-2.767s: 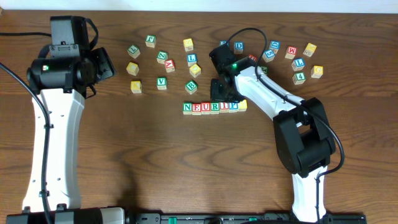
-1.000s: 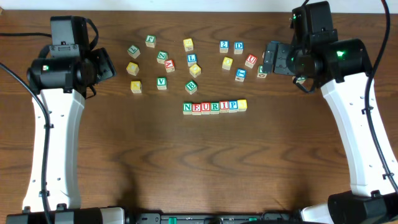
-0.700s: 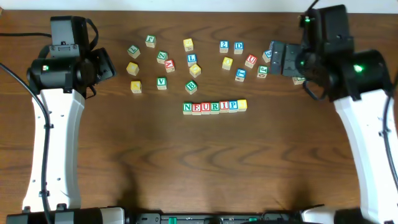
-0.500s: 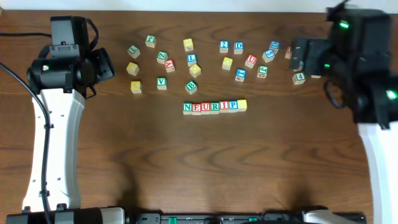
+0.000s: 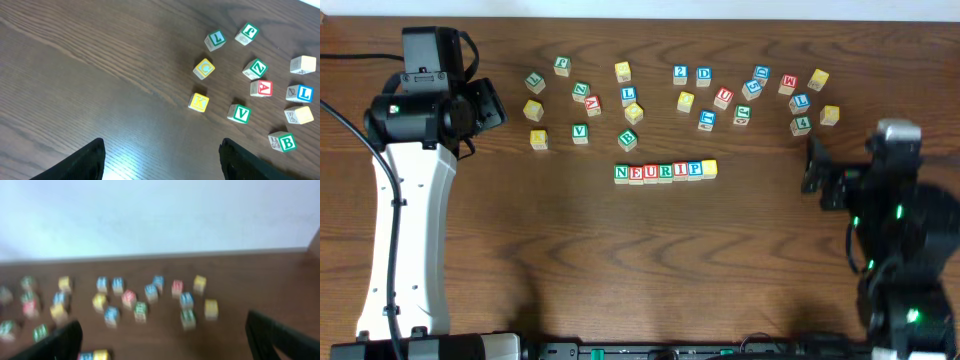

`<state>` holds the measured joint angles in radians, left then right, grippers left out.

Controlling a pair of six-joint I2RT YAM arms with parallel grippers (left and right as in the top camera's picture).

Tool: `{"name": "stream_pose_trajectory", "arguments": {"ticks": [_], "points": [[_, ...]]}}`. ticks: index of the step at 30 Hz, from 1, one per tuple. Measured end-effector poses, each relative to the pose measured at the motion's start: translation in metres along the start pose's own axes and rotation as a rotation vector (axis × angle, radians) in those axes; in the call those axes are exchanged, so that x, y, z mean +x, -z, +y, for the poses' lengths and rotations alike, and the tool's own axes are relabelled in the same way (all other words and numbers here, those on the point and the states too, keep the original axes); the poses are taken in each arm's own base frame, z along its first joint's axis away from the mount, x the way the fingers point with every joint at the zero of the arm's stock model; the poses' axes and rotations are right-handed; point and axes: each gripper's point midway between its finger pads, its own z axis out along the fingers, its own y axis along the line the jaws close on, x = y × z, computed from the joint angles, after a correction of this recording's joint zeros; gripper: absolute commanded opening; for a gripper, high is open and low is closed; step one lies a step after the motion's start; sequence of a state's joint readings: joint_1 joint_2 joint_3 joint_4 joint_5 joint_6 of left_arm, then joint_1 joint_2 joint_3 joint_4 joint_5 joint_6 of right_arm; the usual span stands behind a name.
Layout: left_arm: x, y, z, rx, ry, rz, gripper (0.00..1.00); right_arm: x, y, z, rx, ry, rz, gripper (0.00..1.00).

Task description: Spell out NEURIPS

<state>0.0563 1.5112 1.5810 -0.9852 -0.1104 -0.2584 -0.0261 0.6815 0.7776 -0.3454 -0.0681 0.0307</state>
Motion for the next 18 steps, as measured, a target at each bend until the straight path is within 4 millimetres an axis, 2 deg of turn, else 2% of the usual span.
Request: {"name": "stream_pose_trajectory", "arguments": {"ticks": [3,6,12,18], "points": [[0.0,0.0,0.0,-0.001,-0.001,0.001,0.72,0.017,0.017,0.001,-0.007,0.018,-0.105,0.99],[0.0,-0.001,0.0,-0.001,0.0,0.002,0.72,0.04,0.025,0.0,-0.005,0.028,-0.169,0.99],[0.0,-0.001,0.0,0.0,0.0,0.001,0.72,0.093,0.021,-0.001,-0.015,0.03,-0.192,0.99],[0.001,-0.001,0.0,-0.001,-0.001,0.002,0.72,0.121,0.016,0.0,-0.028,0.034,-0.217,0.99]]}}
